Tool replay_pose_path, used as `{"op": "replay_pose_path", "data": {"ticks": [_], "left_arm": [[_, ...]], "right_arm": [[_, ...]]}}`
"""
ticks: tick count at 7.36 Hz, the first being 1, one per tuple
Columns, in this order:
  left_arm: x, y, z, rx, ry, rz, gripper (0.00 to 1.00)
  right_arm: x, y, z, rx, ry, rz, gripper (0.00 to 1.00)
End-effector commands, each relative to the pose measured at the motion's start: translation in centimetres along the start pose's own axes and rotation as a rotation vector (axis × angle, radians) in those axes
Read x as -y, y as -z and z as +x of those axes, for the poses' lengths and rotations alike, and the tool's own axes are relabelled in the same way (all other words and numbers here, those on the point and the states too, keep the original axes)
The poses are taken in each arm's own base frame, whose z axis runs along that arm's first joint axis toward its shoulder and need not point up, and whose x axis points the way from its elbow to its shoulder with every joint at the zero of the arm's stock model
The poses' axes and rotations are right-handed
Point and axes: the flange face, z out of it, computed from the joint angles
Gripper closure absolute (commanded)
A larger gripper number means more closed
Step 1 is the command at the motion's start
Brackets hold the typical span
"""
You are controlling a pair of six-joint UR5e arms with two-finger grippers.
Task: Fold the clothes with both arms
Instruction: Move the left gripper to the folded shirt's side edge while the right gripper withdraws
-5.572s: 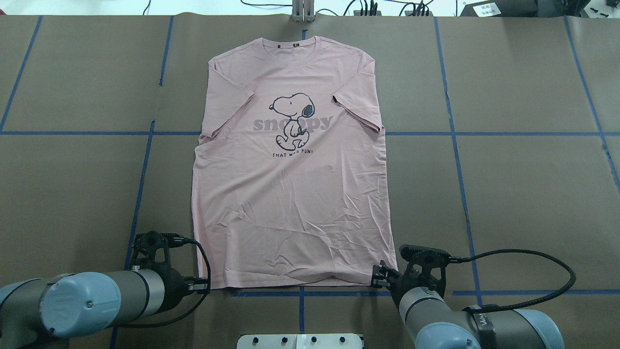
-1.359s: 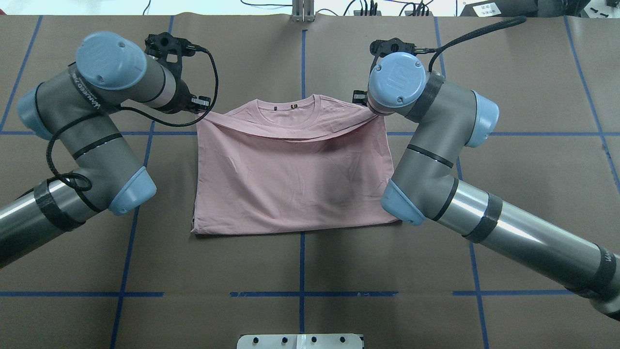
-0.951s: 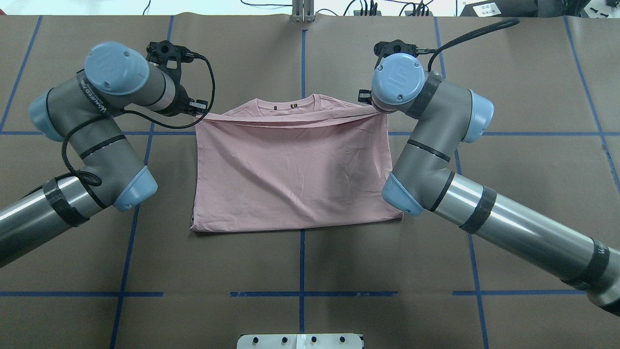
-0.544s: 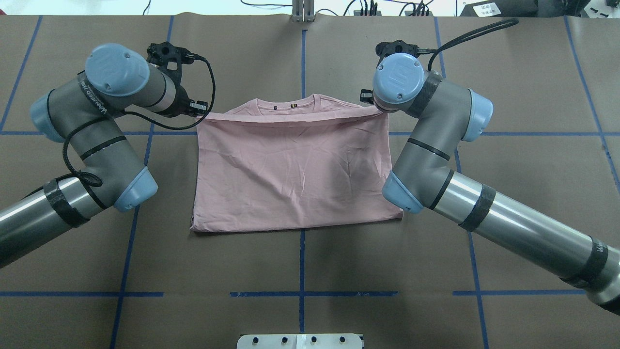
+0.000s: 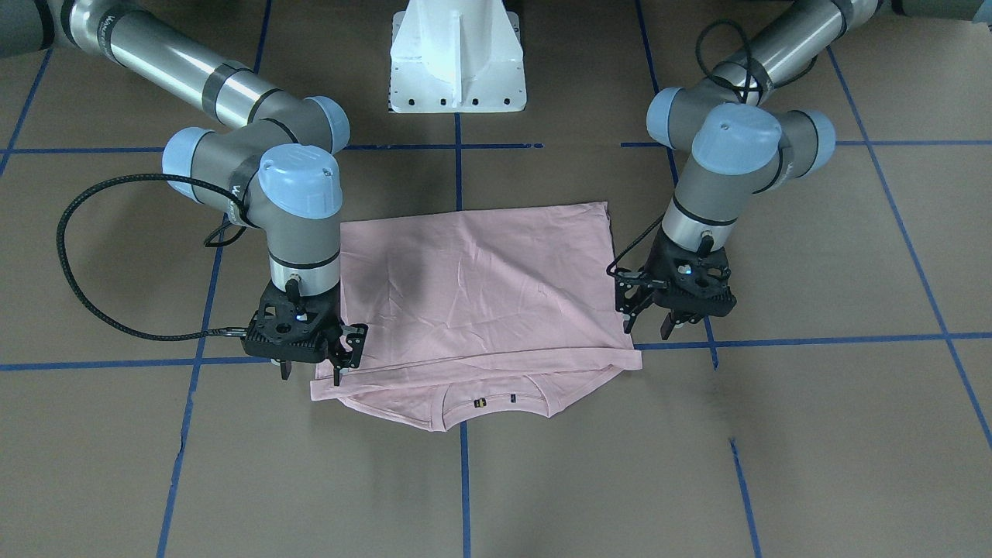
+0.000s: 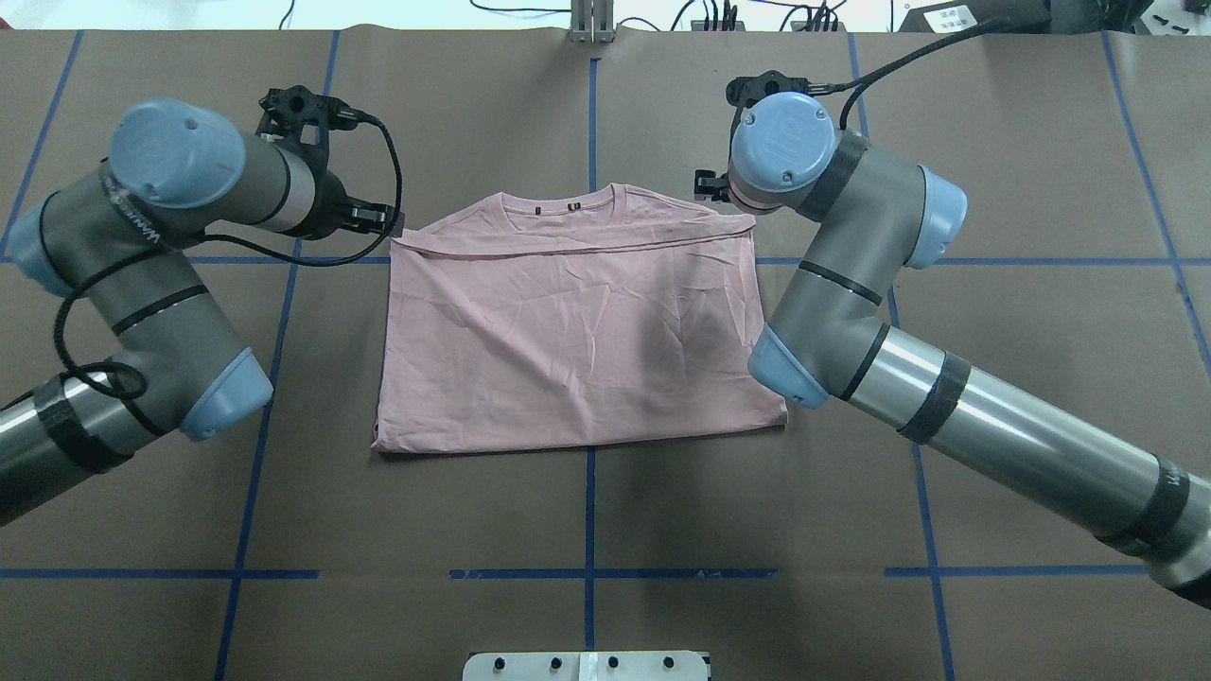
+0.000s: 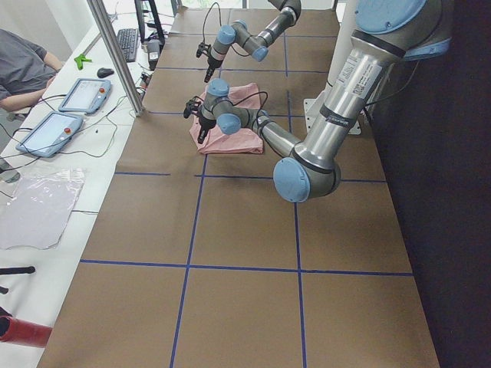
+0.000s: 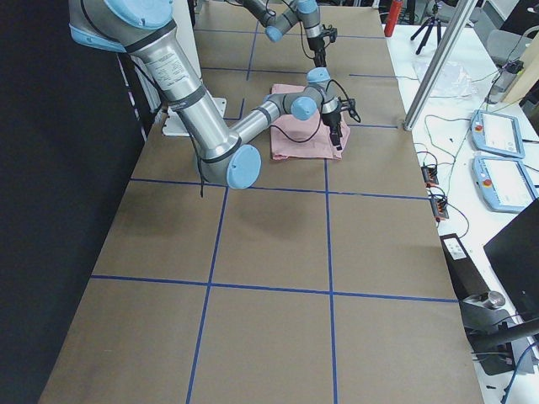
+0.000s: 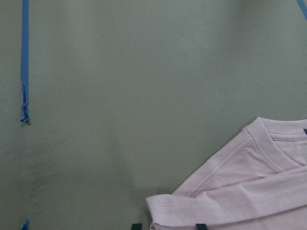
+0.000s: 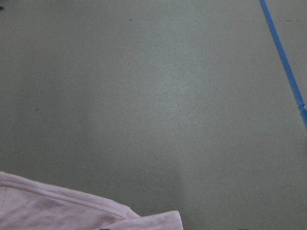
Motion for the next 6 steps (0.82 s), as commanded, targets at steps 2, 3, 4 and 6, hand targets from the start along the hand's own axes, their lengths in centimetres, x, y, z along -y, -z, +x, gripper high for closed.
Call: {"op": "replay_pose_path", "data": {"ticks": [2,3,4,6], "left_arm": [[-10.9,3.4,1.9,-0.082,0.094,-0.082,0.0],[-15.3,1.5,4.7,-0.073,0.17,-0.086,0.16],[-18.9,-0.2,6.8,-0.062,0.206,-0.104,0.36],[-20.9,-1.1,7.7,-0.053,0.23,-0.138,0.44]], "right_arm": [[0.1,2.1,2.7,0.074,0.046,-0.024,0.0],[-0.2,2.1,3.2,0.072,0.043,-0.024,0.0],[-0.2,2.0,3.3,0.07,0.043,-0.023,0.0],[-0.2,2.1,3.3,0.072,0.037,-0.022,0.0]]}}
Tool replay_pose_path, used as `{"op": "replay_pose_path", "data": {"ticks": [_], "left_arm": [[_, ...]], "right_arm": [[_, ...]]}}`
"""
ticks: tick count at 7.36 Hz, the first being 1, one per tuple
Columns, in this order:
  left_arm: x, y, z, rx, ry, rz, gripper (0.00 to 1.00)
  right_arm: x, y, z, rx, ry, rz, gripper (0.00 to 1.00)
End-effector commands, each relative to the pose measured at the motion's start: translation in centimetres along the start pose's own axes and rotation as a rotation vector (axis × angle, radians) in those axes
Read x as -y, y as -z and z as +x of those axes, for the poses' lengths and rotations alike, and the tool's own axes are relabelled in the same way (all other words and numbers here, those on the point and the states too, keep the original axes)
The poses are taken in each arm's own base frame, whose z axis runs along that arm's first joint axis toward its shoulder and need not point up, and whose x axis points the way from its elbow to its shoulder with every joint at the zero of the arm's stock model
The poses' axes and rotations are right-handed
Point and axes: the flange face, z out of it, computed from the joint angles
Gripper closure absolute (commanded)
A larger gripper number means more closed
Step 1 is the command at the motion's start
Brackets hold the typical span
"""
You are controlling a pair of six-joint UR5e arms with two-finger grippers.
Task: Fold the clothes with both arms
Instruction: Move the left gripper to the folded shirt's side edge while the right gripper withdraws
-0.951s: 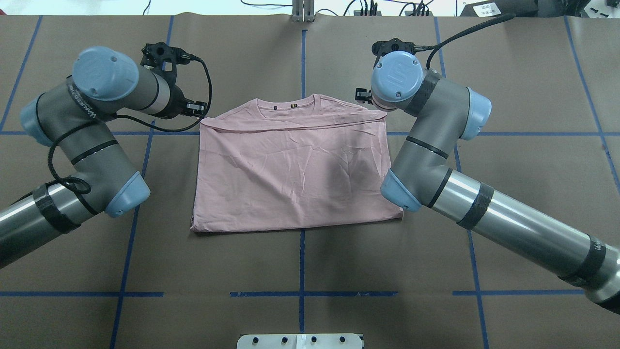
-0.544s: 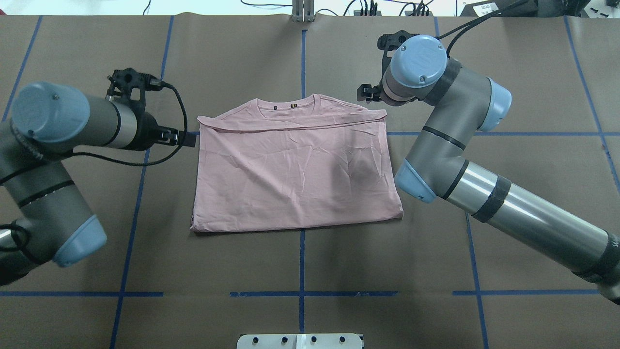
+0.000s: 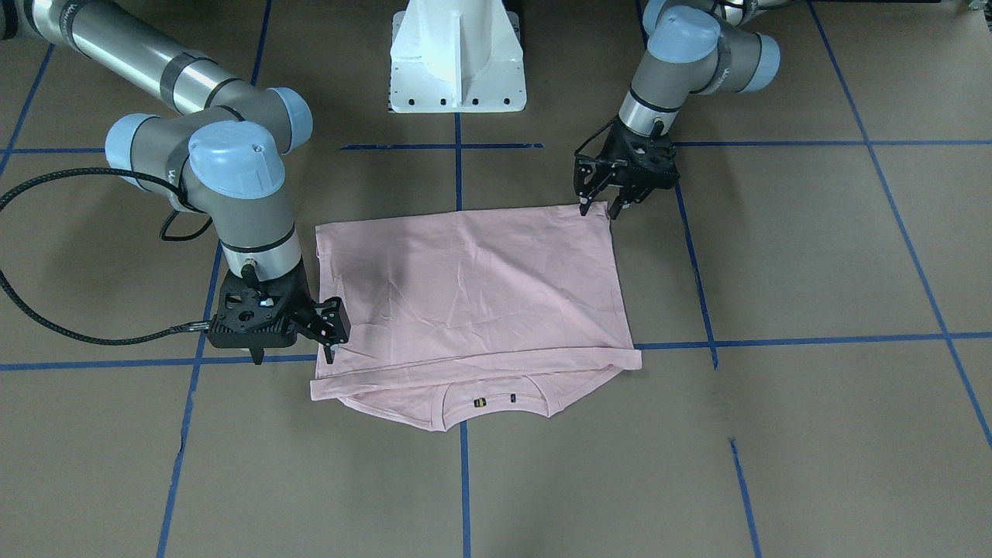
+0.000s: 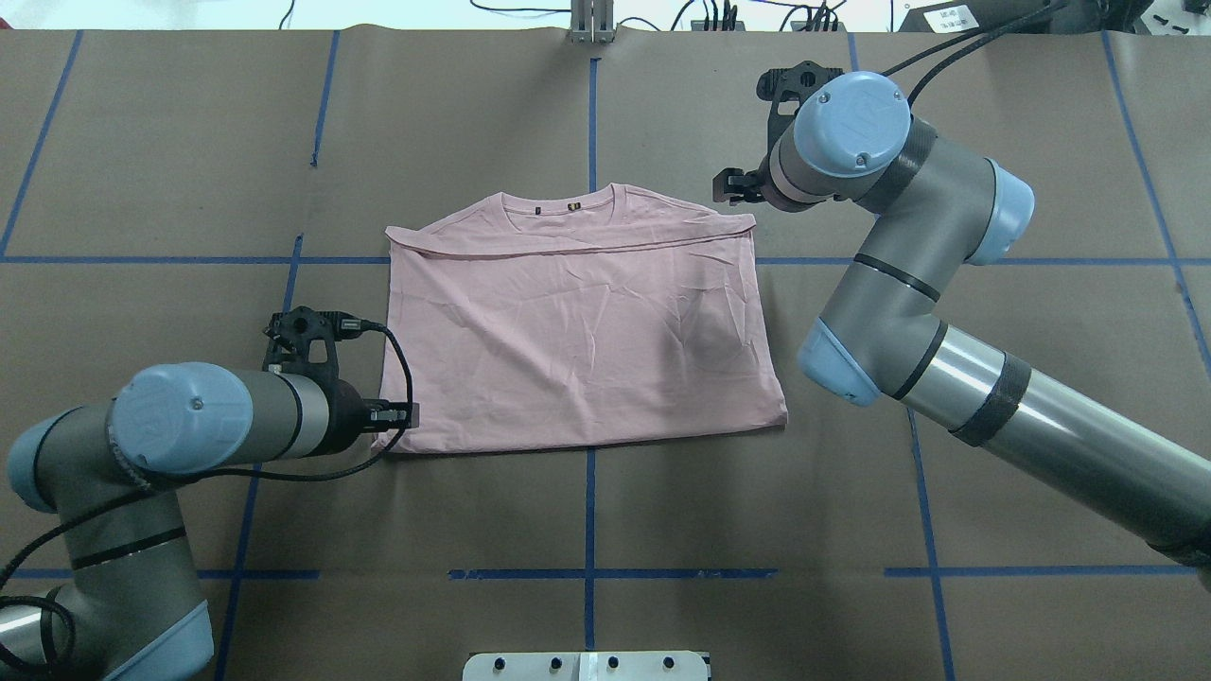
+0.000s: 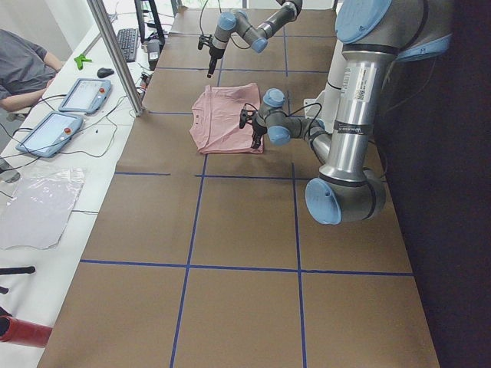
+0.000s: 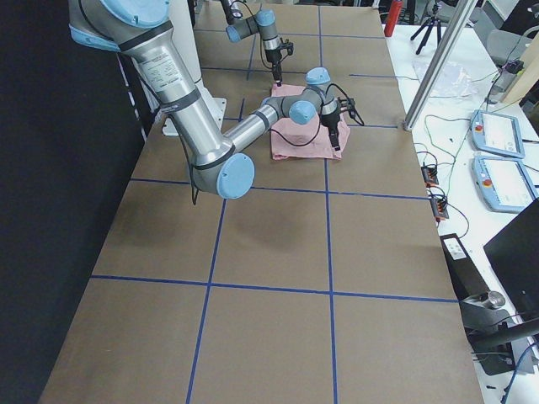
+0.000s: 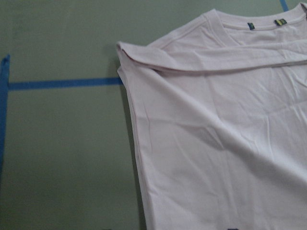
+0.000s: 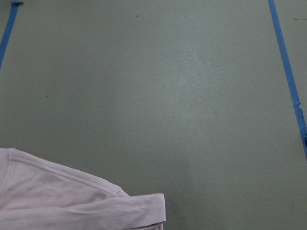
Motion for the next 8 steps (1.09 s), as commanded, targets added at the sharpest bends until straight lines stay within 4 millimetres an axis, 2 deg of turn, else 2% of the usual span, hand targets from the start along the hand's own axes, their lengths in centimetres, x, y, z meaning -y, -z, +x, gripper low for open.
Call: {"op": "replay_pose_path", "data": {"ticks": [1,3,4,8], "left_arm": [[-1.8,-0.8,0.5,0.003,0.015,-0.018,0.44],[-1.9,-0.6,0.3,0.005,0.013,-0.017,0.47],[-2.0,-0.8,-0.3,0.017,0.013,-0.02,0.52],[-2.1,-1.1,-0.8,0.028,0.007,-0.026,0.54]], "right_arm": [[0.0,0.2,0.0,0.003,-0.008,0.003,0.0],[0.0,0.3,0.0,0.003,-0.011,0.005,0.0],[0.0,0.4,0.0,0.005,-0.011,0.008,0.0],[0.0,0.4,0.0,0.004,-0.011,0.008,0.0]]}}
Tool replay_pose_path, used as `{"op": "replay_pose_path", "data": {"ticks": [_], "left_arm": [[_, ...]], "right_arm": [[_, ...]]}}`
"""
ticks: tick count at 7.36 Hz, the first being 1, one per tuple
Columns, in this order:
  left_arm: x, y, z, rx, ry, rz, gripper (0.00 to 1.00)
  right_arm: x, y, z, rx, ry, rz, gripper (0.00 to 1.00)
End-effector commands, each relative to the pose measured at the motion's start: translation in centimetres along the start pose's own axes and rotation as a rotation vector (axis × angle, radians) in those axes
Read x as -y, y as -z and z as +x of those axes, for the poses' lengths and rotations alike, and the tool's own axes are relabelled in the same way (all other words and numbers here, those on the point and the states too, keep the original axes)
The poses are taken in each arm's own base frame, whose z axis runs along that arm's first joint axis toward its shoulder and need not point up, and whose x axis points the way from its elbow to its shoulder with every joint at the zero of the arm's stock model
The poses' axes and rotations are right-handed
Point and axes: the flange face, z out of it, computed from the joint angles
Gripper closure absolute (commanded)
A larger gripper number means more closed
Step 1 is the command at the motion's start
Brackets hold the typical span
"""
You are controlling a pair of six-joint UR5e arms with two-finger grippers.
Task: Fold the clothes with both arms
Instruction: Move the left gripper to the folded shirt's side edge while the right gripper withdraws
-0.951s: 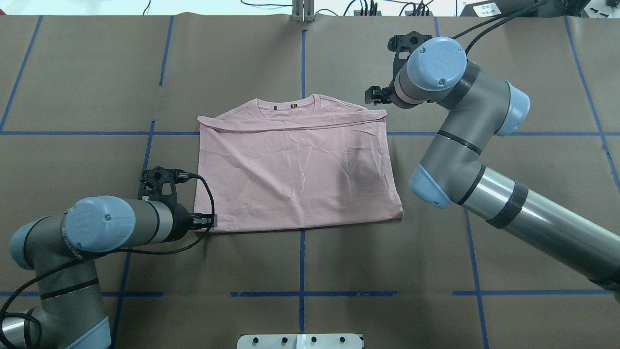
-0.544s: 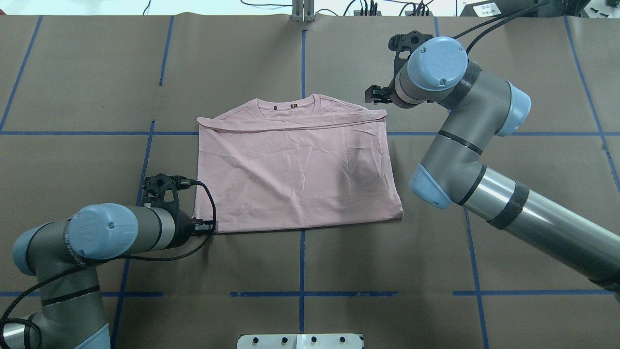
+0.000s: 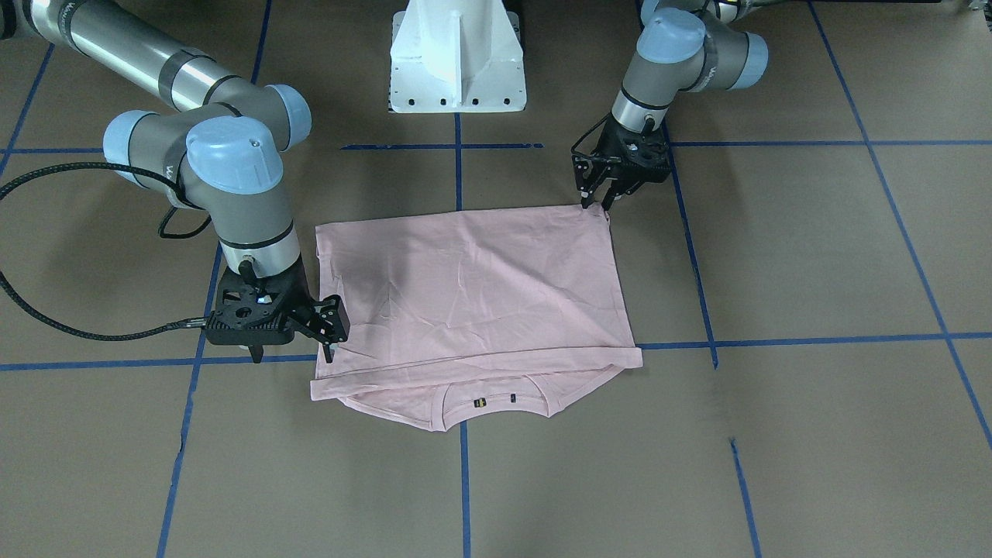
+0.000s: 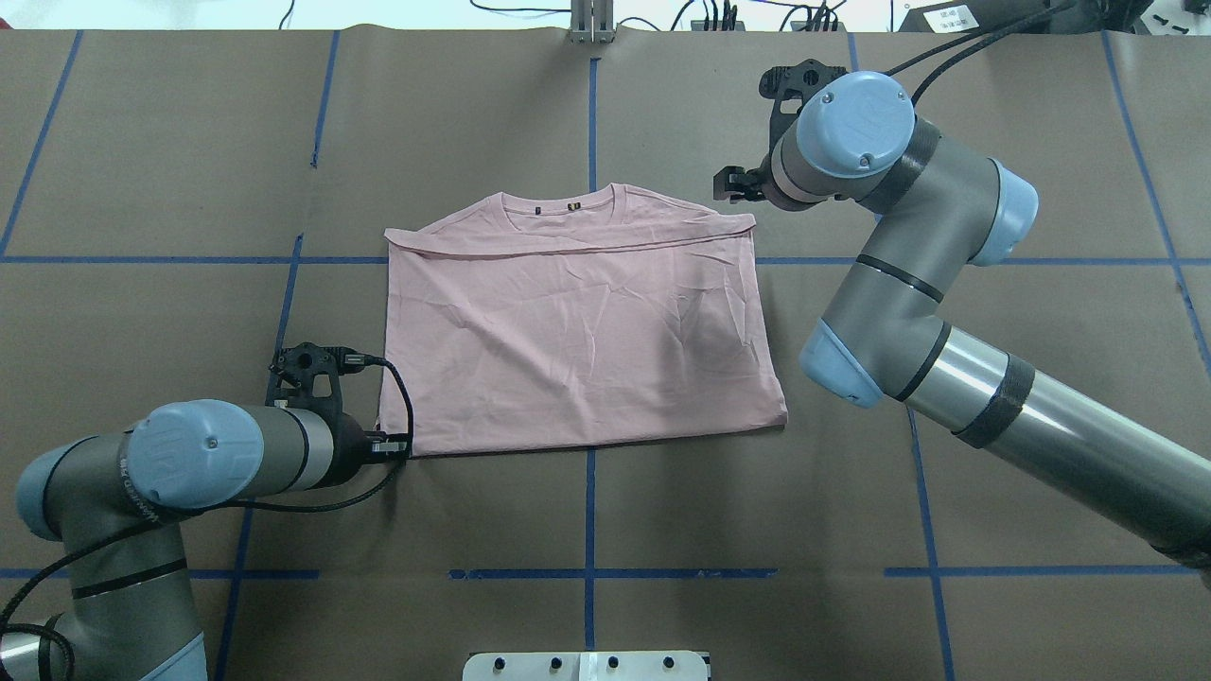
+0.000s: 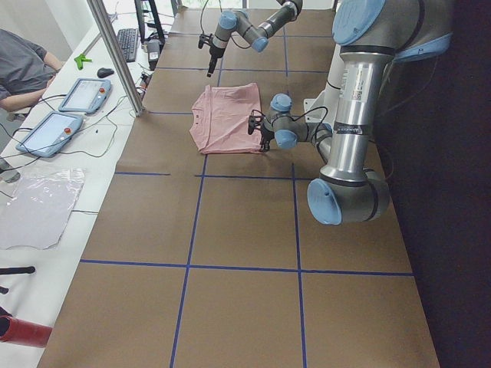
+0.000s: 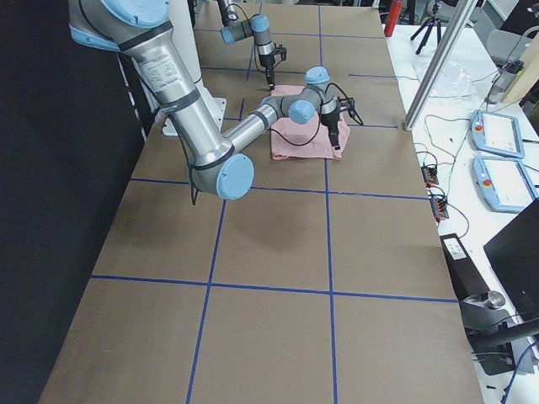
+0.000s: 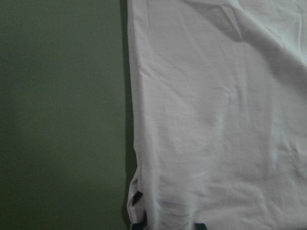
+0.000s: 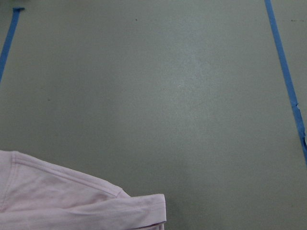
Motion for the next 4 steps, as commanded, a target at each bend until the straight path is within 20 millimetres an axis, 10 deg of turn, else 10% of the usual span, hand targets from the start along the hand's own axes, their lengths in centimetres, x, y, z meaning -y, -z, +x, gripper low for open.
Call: {"op": "replay_pose_path", "data": {"ticks": [1,3,4], "left_arm": [[-0.03,-0.17,-0.13,0.005,-0.001,-0.002,0.6],[-0.02,-0.1,-0.08,0.003,-0.001,-0.002,1.0],[0.07,0.01,0.02,0.0,-0.007,-0.001,1.0]], "right_arm": [[-0.04,-0.06,0.09,-0.001,0.0,-0.001,0.0],[-0.05,-0.13,0.12,-0.003,0.0,-0.001,0.0],[-0.01,-0.07,0.04,-0.001,0.0,-0.001,0.0]]}}
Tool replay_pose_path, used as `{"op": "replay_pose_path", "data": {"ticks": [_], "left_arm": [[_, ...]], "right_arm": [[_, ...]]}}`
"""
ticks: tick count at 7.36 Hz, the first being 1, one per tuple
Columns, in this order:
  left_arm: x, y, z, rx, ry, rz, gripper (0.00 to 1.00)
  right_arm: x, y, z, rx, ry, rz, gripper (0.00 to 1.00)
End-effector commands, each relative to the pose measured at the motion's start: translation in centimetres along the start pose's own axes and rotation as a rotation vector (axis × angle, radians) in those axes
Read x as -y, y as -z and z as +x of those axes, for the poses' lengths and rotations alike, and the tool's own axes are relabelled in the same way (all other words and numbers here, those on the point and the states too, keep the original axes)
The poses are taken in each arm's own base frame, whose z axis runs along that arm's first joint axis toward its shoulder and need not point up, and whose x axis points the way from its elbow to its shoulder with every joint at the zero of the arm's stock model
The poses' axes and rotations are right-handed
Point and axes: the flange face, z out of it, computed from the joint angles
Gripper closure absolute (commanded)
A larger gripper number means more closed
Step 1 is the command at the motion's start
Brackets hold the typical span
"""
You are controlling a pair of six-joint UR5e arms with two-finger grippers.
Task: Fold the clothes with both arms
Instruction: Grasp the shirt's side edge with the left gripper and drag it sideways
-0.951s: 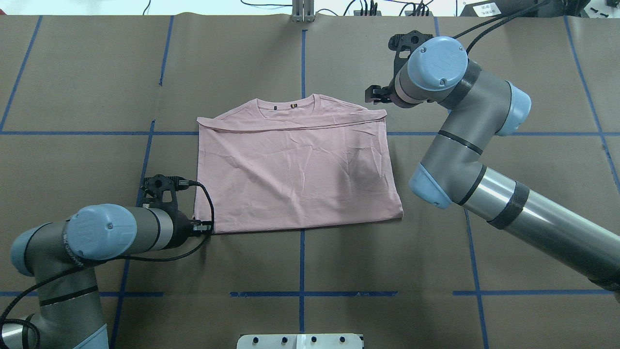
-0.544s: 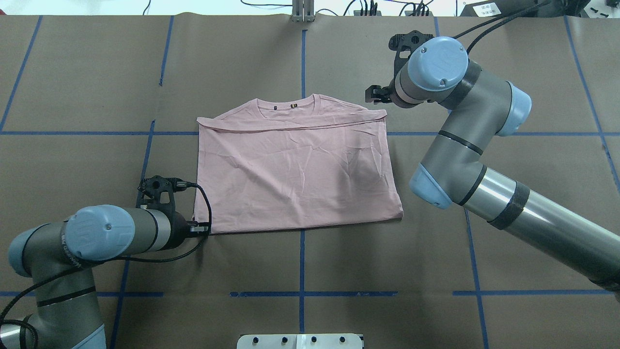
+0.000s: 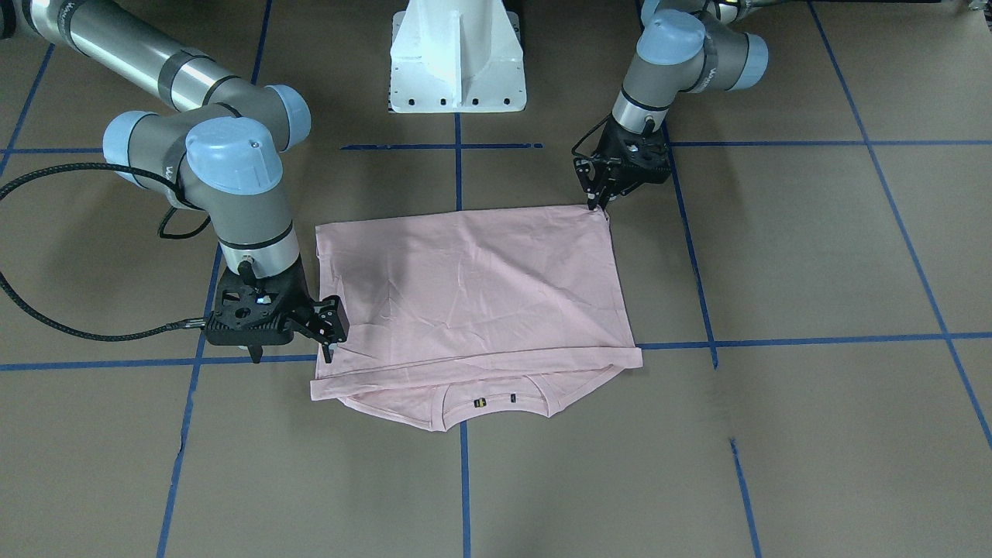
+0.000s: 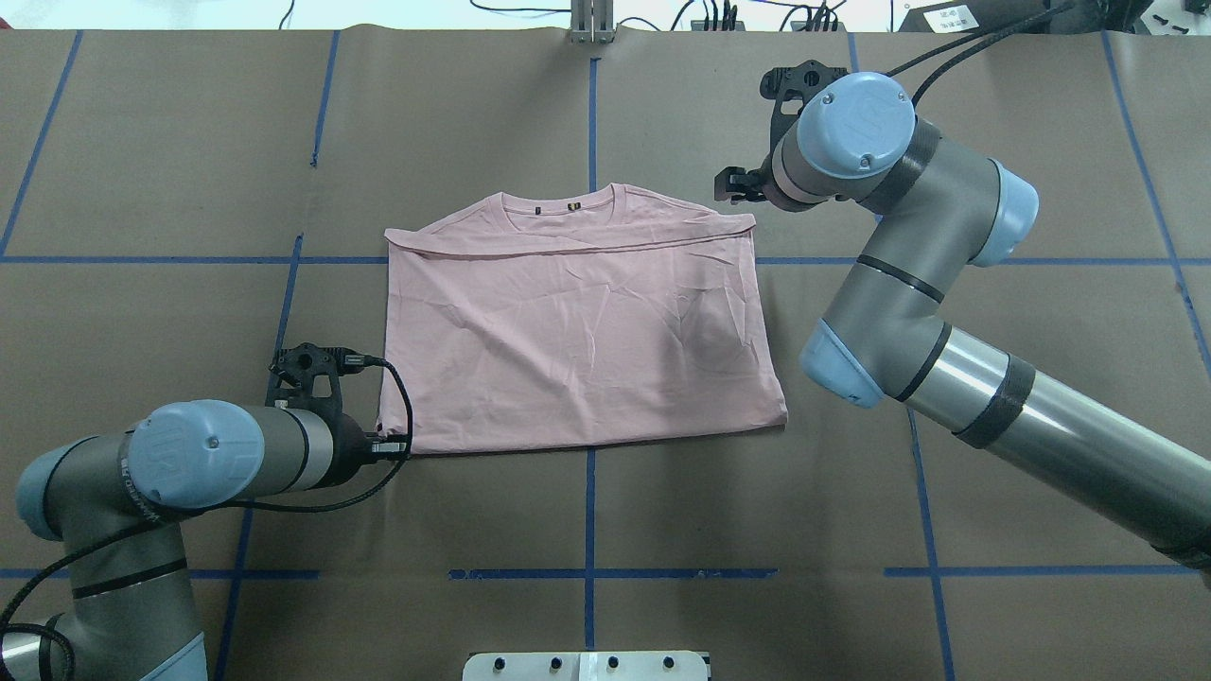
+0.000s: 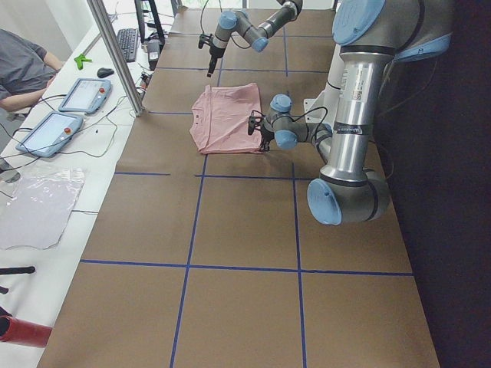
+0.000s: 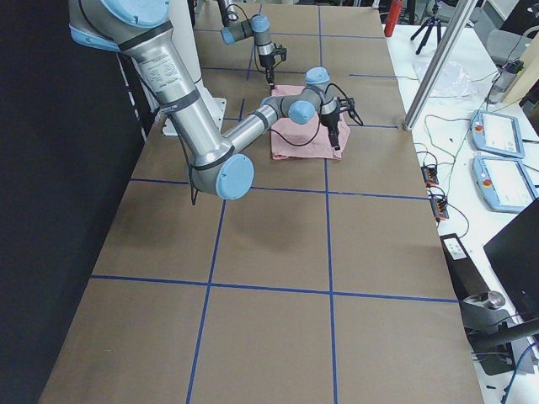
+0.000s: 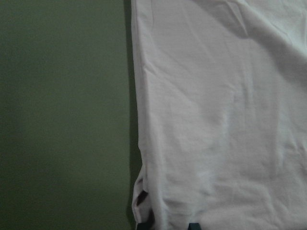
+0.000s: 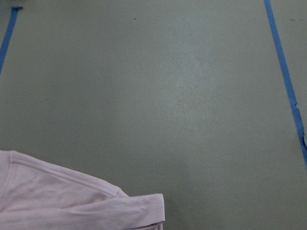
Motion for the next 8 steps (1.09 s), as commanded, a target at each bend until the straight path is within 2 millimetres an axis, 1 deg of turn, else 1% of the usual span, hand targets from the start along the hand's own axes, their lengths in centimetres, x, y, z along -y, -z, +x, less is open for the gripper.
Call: {"op": "replay_pose_path", "data": {"ticks": [1,2,3,4,5,6,7,8], "left_arm": [[0.8,0.5,-0.3,-0.002,-0.043,0.012,1.0],[2.2,1.3,-3.4,0.035,-0.137,0.036,1.0],[6.7,2.4,-6.0,0.077,-0.205,0.101,1.0],[11.6,2.8,-10.1,0.155,-0.257,0.152,1.0],[16.3,2.7,-13.7,0.23,-0.296,0.184,1.0],[22.5,2.6,-14.3,0.278,-0.318,0.229,1.0],[29.5,0.7,-13.9,0.335,-0.331,0.244,1.0],[35.4,-1.5,-13.8,0.348,-0.32,0.279,1.0]], "right_arm": [[-0.1,-0.1,-0.1,0.0,0.001,-0.001,0.0],[-0.2,-0.1,-0.2,0.0,0.002,-0.002,0.0],[-0.2,-0.2,-0.1,-0.001,0.002,-0.003,0.0],[-0.2,-0.2,-0.1,-0.003,0.002,-0.004,0.0],[-0.3,-0.2,-0.3,0.0,0.003,-0.003,0.0],[-0.2,-0.1,-0.4,0.003,0.003,-0.002,0.0],[-0.2,-0.1,-0.4,0.003,0.001,-0.002,0.0],[-0.2,0.0,-0.4,0.003,0.002,0.0,0.0]]}}
